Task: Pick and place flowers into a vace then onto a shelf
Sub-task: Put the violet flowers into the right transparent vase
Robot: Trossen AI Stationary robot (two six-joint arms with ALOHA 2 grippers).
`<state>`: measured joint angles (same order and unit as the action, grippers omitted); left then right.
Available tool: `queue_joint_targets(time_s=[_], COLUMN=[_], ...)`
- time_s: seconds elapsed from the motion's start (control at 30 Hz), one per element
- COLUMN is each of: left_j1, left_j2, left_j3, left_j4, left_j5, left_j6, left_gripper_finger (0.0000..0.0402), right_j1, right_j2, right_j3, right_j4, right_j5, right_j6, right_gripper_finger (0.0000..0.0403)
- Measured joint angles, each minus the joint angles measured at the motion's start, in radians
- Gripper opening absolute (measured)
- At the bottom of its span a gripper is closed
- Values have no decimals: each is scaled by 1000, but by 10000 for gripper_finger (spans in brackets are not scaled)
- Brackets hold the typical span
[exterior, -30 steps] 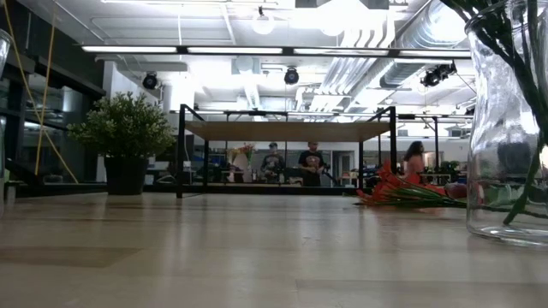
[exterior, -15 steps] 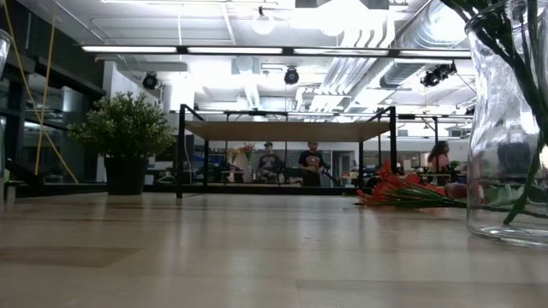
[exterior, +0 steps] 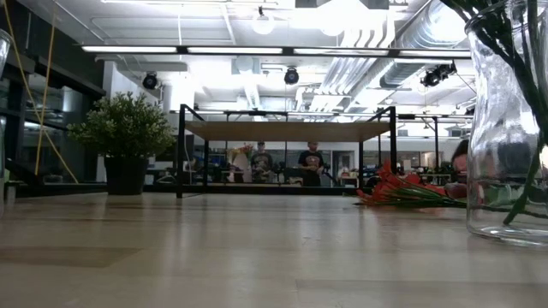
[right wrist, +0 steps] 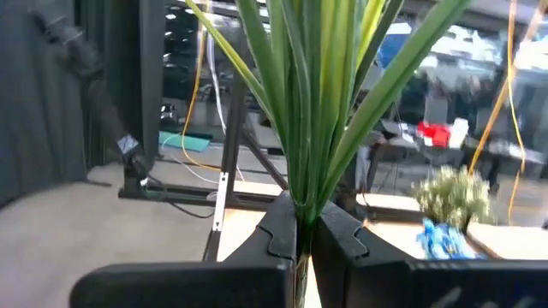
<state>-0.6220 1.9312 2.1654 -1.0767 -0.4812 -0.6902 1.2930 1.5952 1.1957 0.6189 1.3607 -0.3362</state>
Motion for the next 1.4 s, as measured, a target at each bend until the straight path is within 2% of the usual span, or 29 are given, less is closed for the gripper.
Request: queue_joint_targets(time_s=[0.2, 0.5, 0.7, 0.9, 1.23, 1.4], left_j1=[0, 0, 0, 0, 0, 0], left_j2=[0, 0, 0, 0, 0, 0], left_j3=[0, 0, 0, 0, 0, 0], left_j4=[1, 1, 2, 3, 0, -8], left_j5=[0, 0, 0, 4, 83, 115], left_j6=[0, 0, 0, 0, 0, 4], left_gripper_finger=[246, 246, 246, 246, 246, 246], right_j1=[-3, -14, -51, -80, -80, -73], right_j2=[57, 135, 165, 172, 141, 108], right_j3=[0, 0, 0, 0, 0, 0], right_j4=[-1, -5, -10, -10, -9, -9], right_j5=[-5, 146, 170, 211, 210, 210], right_j6=[11, -101, -98, -94, -119, -182], right_gripper_finger=[7, 7, 7, 7, 6, 6])
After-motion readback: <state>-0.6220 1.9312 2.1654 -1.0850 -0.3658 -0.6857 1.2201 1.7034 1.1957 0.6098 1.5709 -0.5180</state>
